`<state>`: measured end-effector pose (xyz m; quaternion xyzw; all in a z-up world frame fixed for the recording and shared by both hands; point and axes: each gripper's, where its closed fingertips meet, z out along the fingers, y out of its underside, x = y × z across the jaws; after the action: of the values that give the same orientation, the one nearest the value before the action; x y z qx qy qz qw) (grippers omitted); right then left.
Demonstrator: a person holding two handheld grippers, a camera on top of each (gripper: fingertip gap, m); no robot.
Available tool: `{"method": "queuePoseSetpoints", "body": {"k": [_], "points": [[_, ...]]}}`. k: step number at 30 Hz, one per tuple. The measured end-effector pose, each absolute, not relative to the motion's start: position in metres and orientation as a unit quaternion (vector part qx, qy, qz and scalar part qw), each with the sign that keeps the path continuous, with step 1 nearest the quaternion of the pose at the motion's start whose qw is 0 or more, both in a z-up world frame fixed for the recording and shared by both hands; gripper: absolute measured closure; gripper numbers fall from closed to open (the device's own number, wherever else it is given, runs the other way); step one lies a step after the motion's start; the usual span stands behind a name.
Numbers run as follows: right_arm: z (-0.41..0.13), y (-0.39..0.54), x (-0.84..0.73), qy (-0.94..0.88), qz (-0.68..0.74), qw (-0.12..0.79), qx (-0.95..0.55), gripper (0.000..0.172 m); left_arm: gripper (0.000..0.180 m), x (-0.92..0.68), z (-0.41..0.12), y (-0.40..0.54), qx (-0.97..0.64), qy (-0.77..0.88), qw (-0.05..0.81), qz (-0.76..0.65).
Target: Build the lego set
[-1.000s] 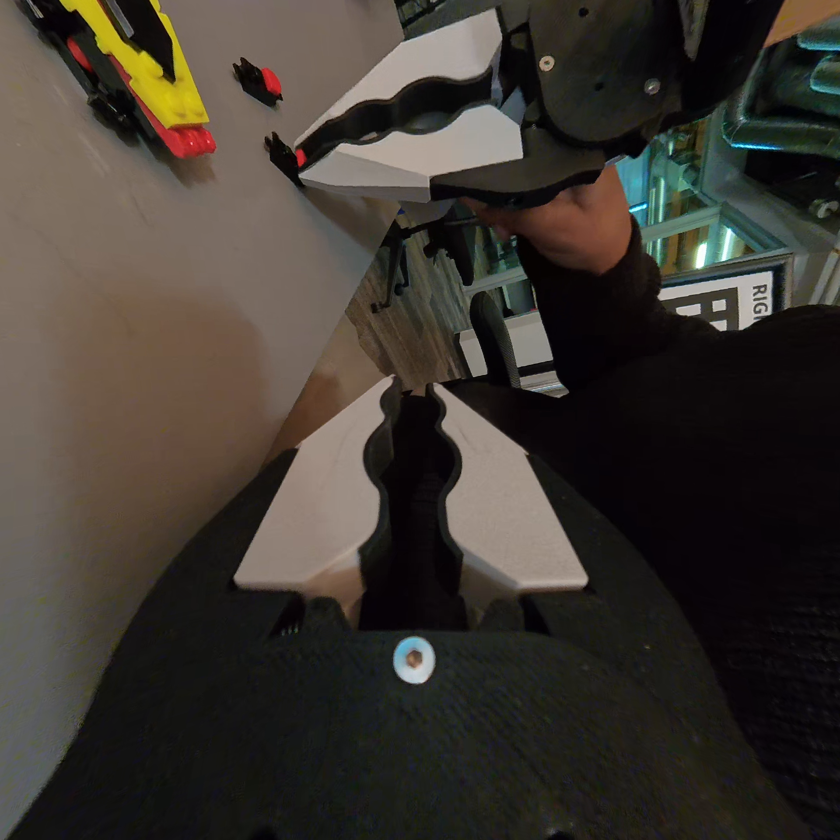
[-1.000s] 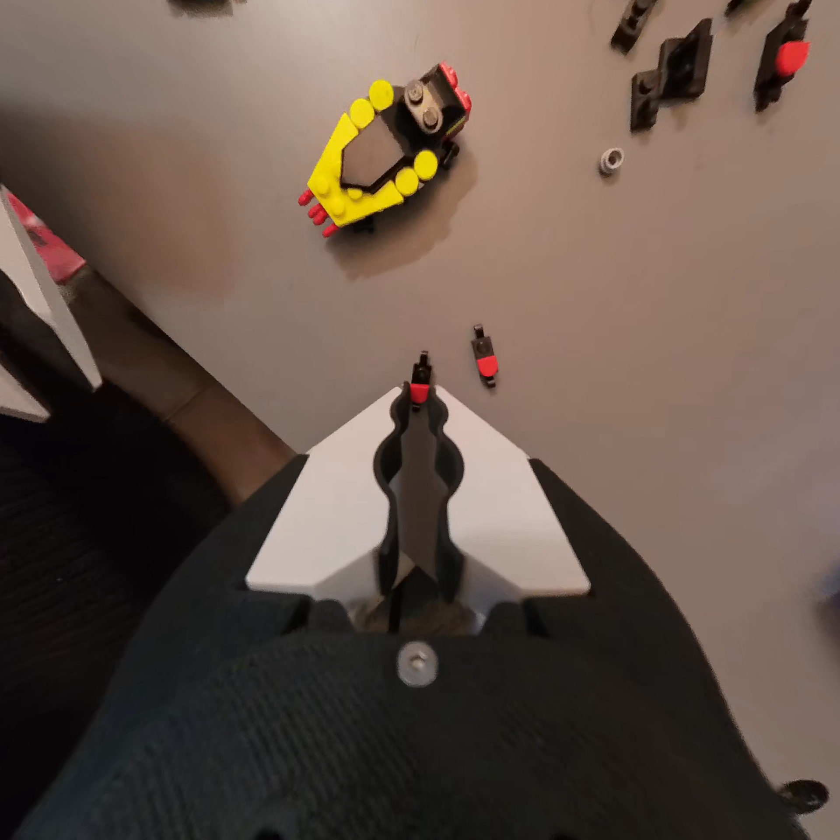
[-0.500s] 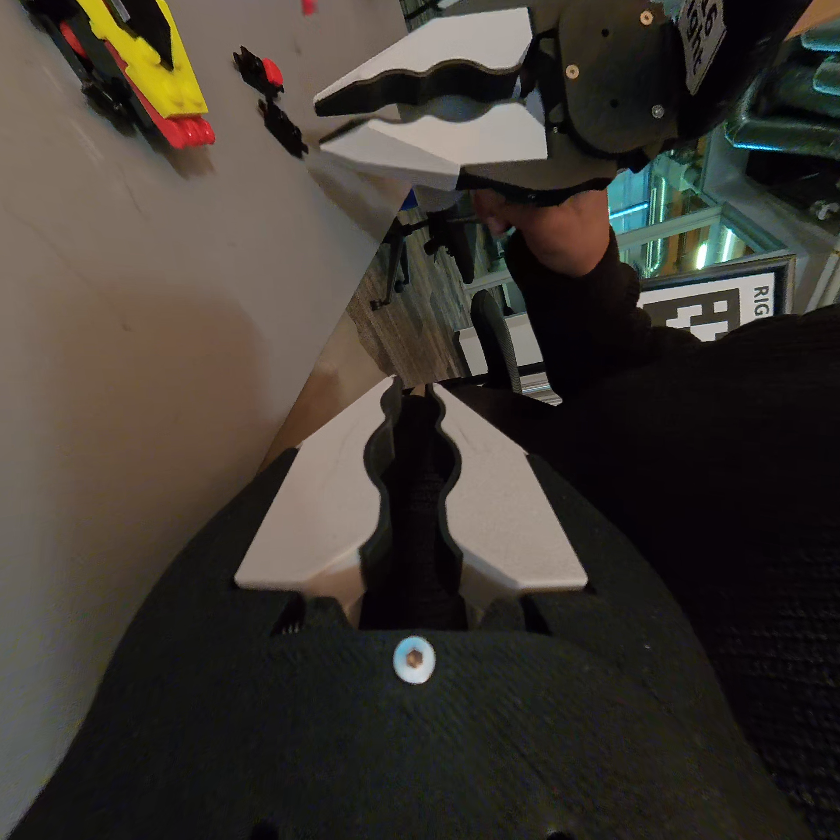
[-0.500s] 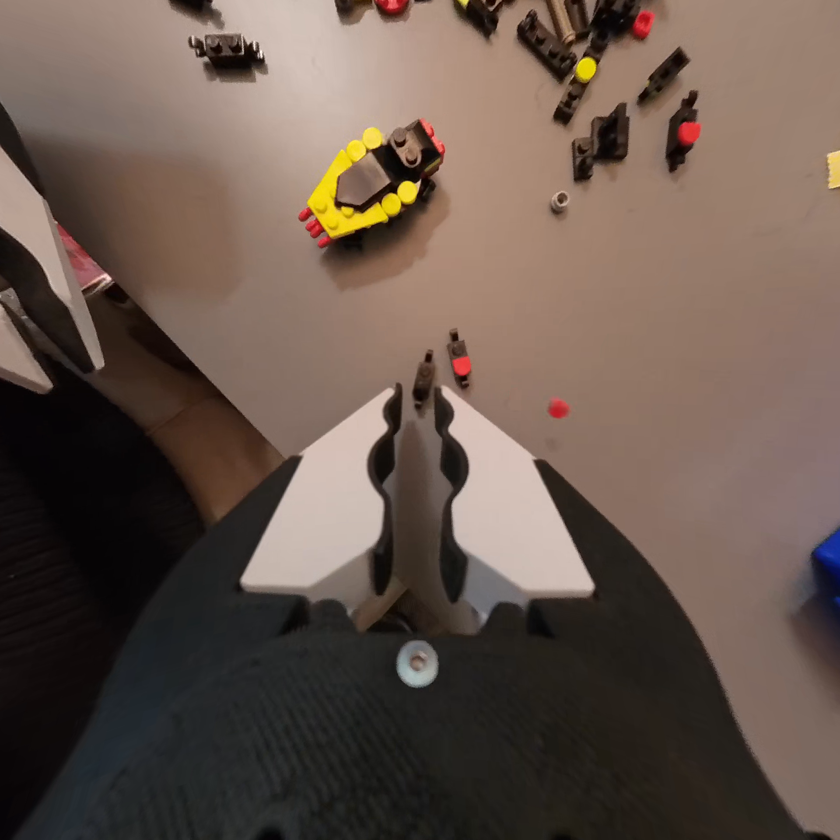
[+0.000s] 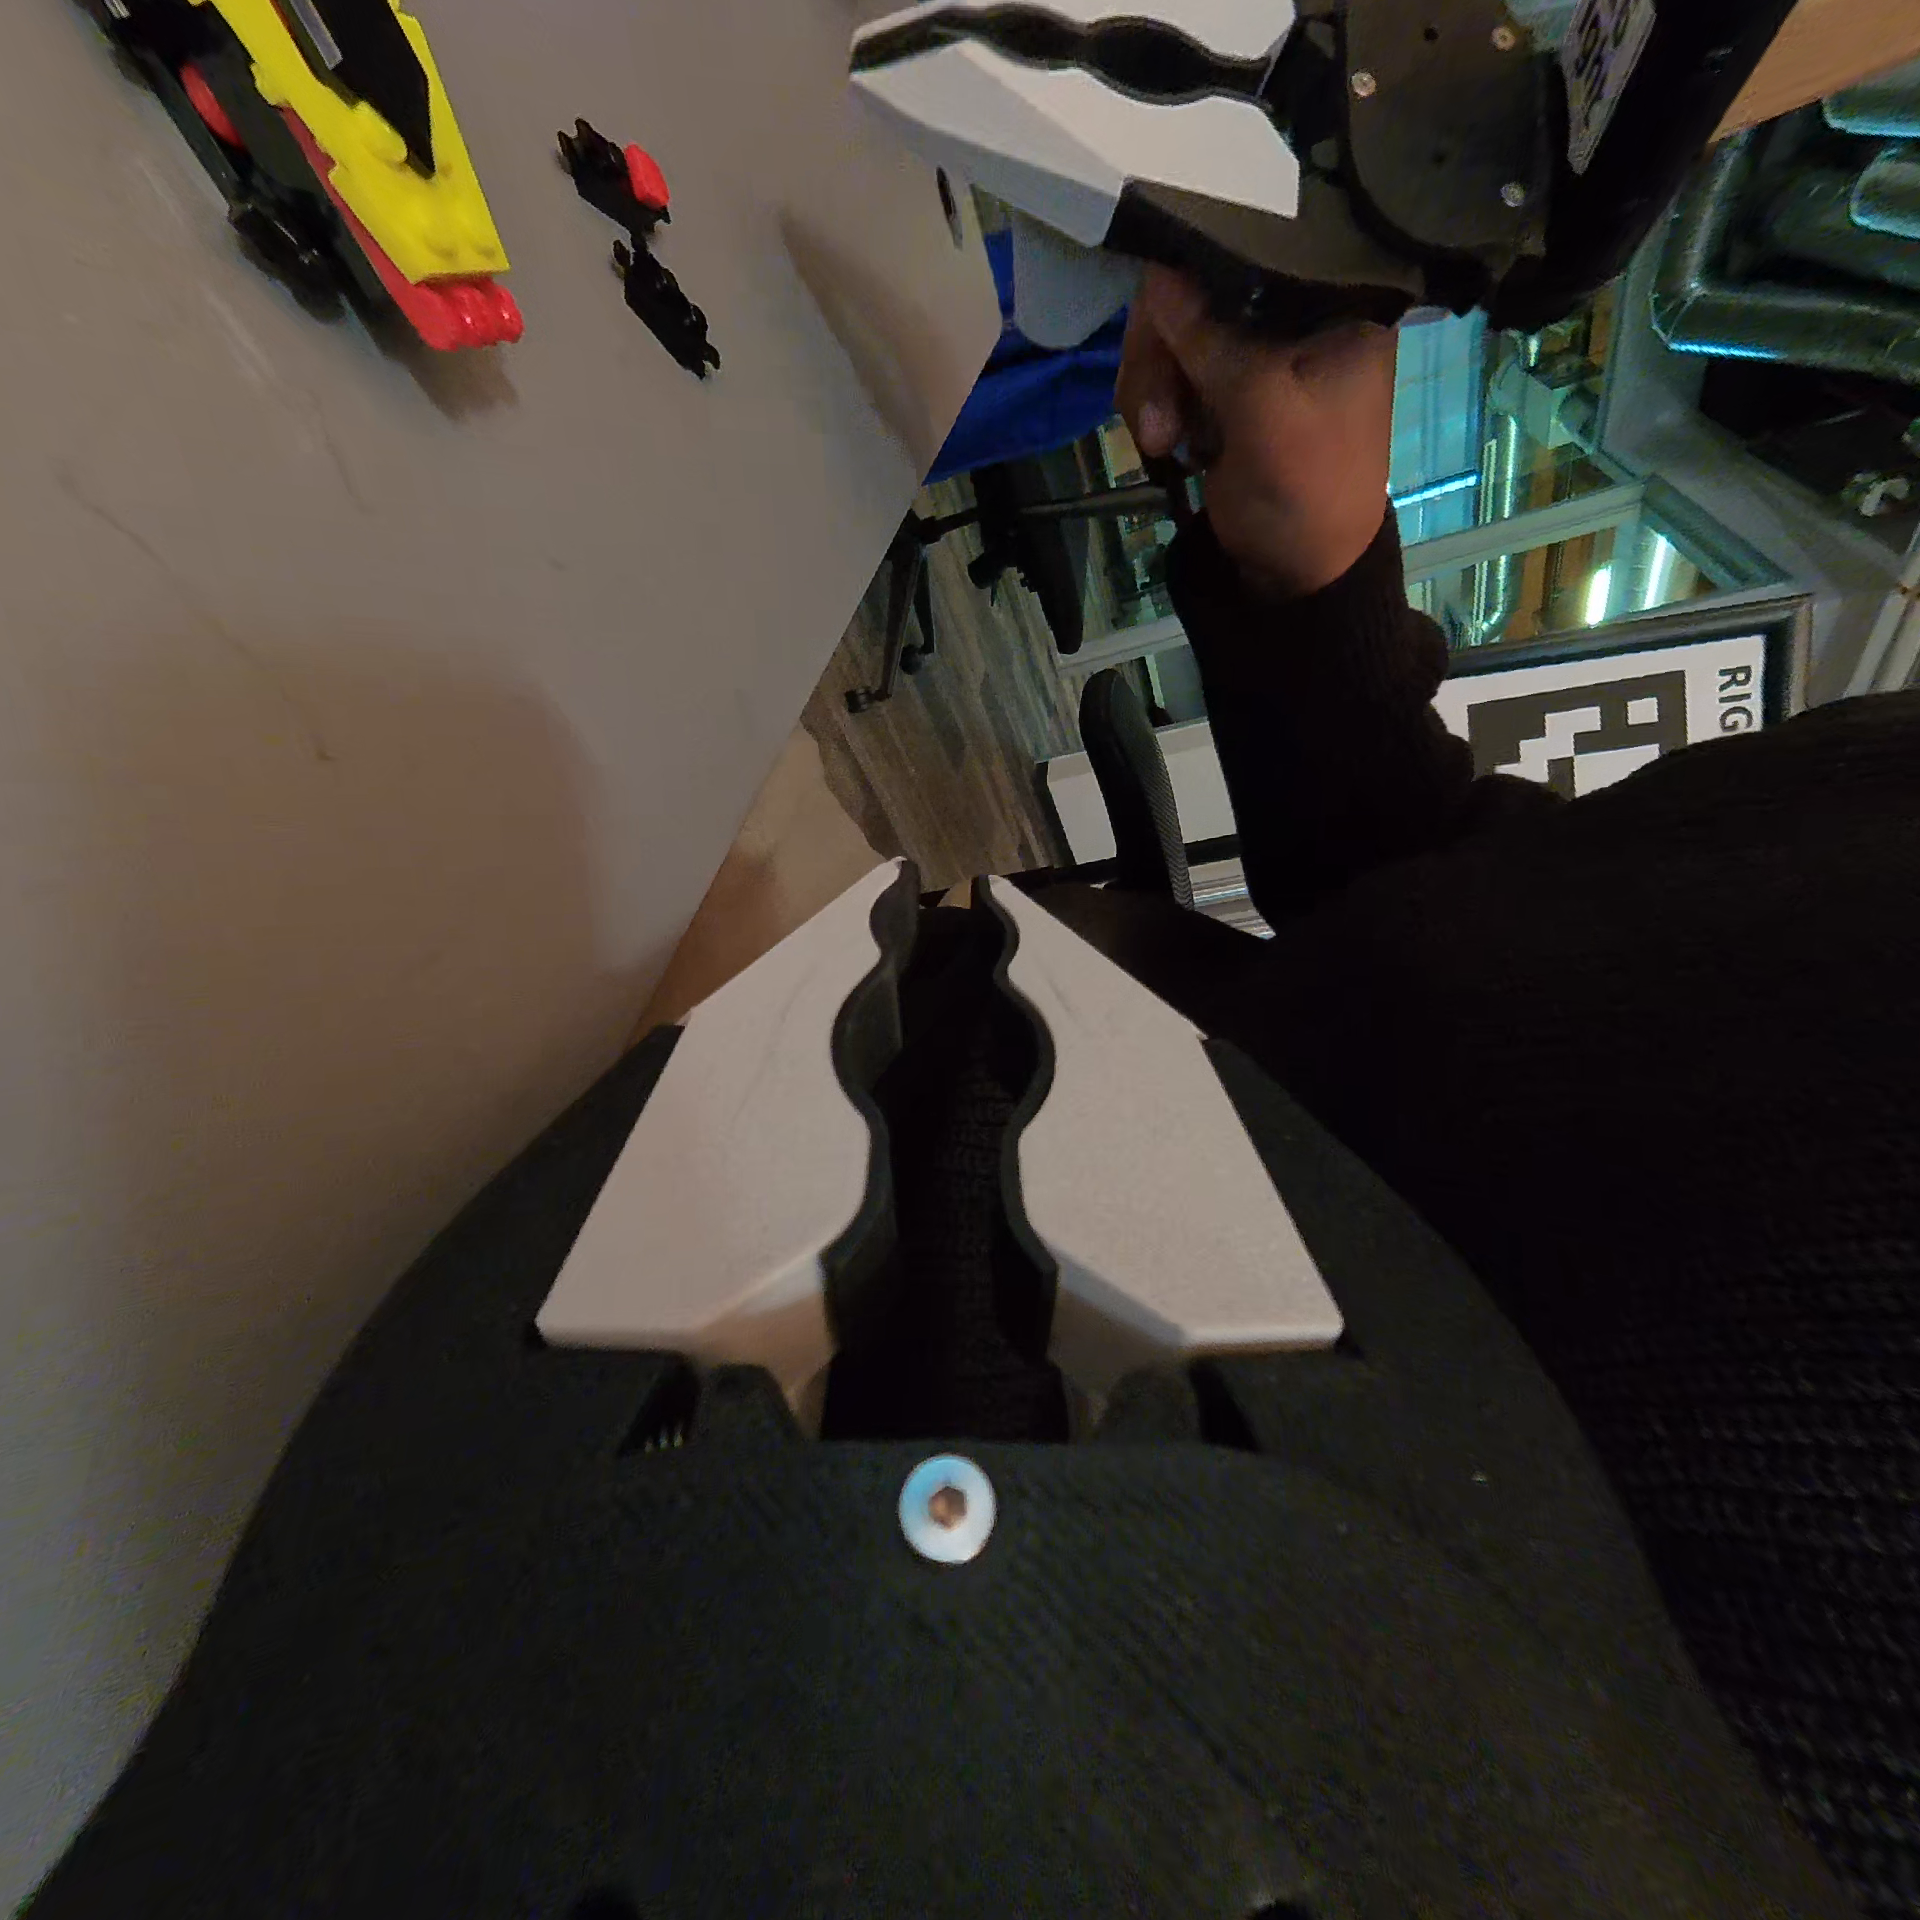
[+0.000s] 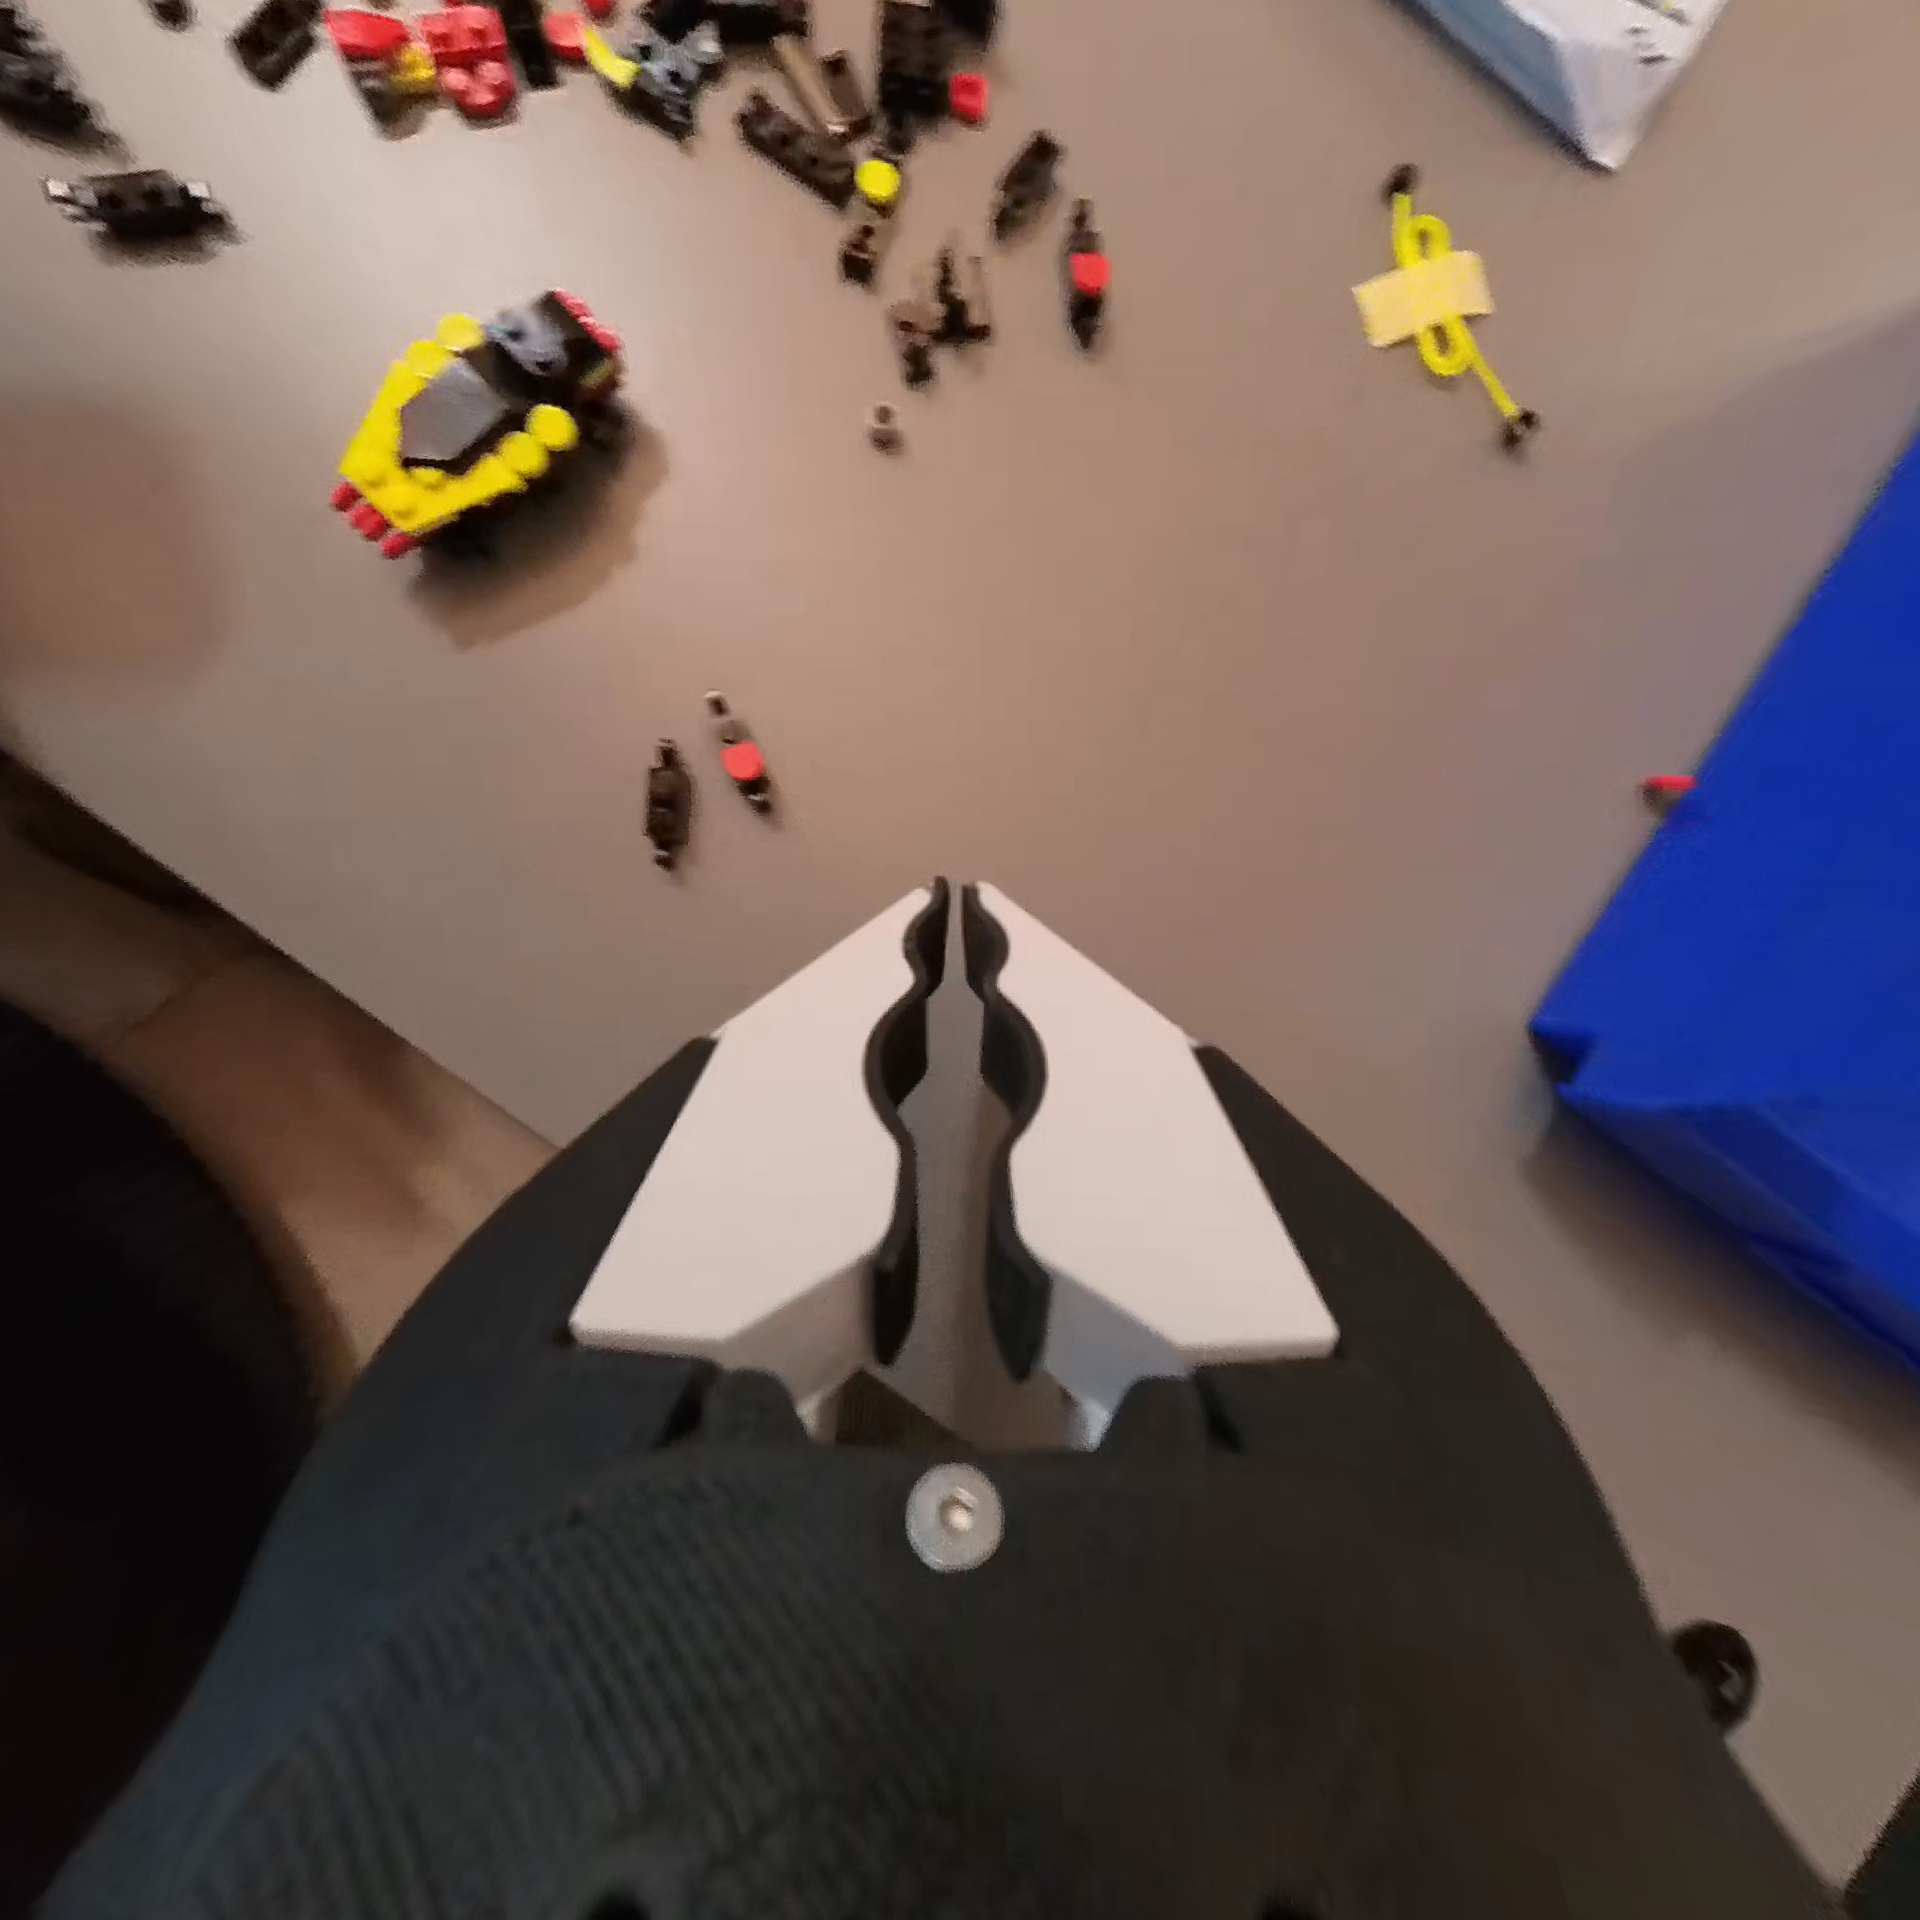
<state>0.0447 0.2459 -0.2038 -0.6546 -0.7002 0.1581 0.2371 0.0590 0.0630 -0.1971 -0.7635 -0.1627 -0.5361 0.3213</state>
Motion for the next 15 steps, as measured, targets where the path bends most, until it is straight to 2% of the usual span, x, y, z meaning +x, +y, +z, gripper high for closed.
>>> {"method": "queuePoseSetpoints", "body": {"k": [3,11,15], "points": [[-0.202,0.271,0.047,-0.698,0.114,0.276,-0.650,0.165,0.172,0.060,-0.197,0.064,-0.765,-0.161,0.322,-0.534],[-0.206,0.359,0.005,-0.674,-0.018,0.378,-0.634,0.140,0.172,0.061,-0.198,0.063,-0.771,-0.155,0.324,-0.525],[-0.225,0.392,-0.003,-0.657,-0.080,0.352,-0.662,0.135,0.172,0.055,-0.197,0.063,-0.773,-0.156,0.334,-0.516]]}}
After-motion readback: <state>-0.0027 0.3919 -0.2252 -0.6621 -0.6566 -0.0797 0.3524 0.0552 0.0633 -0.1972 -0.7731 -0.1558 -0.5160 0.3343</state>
